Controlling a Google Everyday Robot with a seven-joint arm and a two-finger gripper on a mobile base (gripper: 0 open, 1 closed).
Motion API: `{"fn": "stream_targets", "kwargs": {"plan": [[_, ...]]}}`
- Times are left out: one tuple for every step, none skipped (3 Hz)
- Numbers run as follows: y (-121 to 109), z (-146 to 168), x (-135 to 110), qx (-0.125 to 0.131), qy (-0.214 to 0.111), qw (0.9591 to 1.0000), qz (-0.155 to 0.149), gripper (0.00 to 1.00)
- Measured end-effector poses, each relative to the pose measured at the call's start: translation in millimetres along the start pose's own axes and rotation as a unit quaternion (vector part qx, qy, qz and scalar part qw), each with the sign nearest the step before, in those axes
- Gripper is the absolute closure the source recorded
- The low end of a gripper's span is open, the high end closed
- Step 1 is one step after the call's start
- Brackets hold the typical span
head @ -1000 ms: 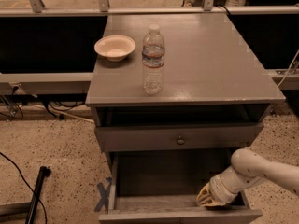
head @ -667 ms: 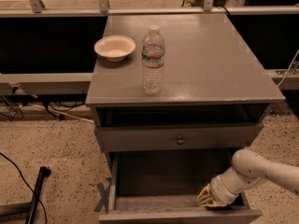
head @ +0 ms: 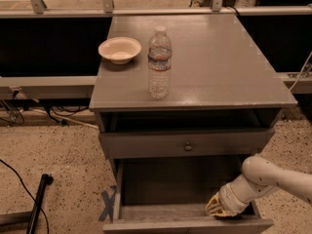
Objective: Open middle drawer
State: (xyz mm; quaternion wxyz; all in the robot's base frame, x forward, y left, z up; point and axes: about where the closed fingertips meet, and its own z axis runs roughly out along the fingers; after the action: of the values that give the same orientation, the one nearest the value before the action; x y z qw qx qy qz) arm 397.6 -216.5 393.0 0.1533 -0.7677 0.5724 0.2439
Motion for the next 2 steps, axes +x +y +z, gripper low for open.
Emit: {"fn": "stream_targets", "kwargs": {"plan": [[-0.1,0.0,0.0,0.000,0.000,1.0000,0.000,1.00],[-0.1,0.0,0.0,0.000,0.000,1.0000,0.000,1.00]]}}
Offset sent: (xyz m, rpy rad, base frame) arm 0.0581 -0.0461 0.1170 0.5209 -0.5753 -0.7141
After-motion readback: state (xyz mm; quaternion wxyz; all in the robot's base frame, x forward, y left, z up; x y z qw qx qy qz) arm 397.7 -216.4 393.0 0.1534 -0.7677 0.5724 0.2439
